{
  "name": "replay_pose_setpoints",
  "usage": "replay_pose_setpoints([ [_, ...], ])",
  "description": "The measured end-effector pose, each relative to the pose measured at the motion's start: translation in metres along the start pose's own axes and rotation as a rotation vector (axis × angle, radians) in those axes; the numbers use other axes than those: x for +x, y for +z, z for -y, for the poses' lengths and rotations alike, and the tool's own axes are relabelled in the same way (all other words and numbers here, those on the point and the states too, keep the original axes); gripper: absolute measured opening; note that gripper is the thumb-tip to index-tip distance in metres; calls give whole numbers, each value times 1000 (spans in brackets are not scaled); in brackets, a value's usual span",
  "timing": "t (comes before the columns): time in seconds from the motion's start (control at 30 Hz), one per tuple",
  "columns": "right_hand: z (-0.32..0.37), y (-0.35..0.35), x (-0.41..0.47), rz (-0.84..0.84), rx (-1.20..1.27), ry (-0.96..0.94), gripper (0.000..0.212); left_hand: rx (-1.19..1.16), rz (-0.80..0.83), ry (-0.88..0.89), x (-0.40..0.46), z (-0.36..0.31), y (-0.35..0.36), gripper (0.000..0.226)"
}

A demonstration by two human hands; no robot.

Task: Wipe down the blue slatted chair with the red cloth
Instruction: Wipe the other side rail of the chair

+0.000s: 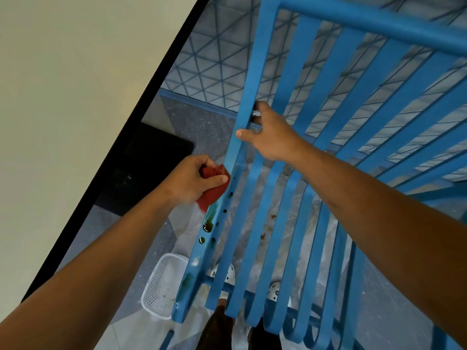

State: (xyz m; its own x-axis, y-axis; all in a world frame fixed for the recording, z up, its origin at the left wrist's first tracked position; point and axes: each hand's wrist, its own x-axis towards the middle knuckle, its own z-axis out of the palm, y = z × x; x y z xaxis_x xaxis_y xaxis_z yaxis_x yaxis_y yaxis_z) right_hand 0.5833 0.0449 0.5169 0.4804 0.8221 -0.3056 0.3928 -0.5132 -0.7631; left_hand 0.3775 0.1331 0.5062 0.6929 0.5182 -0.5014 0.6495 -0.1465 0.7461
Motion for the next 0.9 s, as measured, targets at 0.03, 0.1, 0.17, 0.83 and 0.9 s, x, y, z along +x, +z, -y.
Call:
replay_pose_setpoints([
  [0.03, 1, -1, 0, 1, 4, 0, 72, 22, 48, -26, -3, 3, -3, 22],
  [0.1, 2, -2, -1, 7, 14, 2, 71, 60, 124, -56, -6, 8, -9, 22],
  [0.17, 3, -1, -2, 6, 25, 5, 70, 87, 143, -26, -5, 7, -12, 19],
  [0.83, 1, 1, -1, 11, 49, -3, 69, -67, 64, -58, -14, 17, -2, 14],
  [0.9, -2, 2, 0, 3, 53, 0, 69, -42, 73, -33, -16, 16, -3, 16],
])
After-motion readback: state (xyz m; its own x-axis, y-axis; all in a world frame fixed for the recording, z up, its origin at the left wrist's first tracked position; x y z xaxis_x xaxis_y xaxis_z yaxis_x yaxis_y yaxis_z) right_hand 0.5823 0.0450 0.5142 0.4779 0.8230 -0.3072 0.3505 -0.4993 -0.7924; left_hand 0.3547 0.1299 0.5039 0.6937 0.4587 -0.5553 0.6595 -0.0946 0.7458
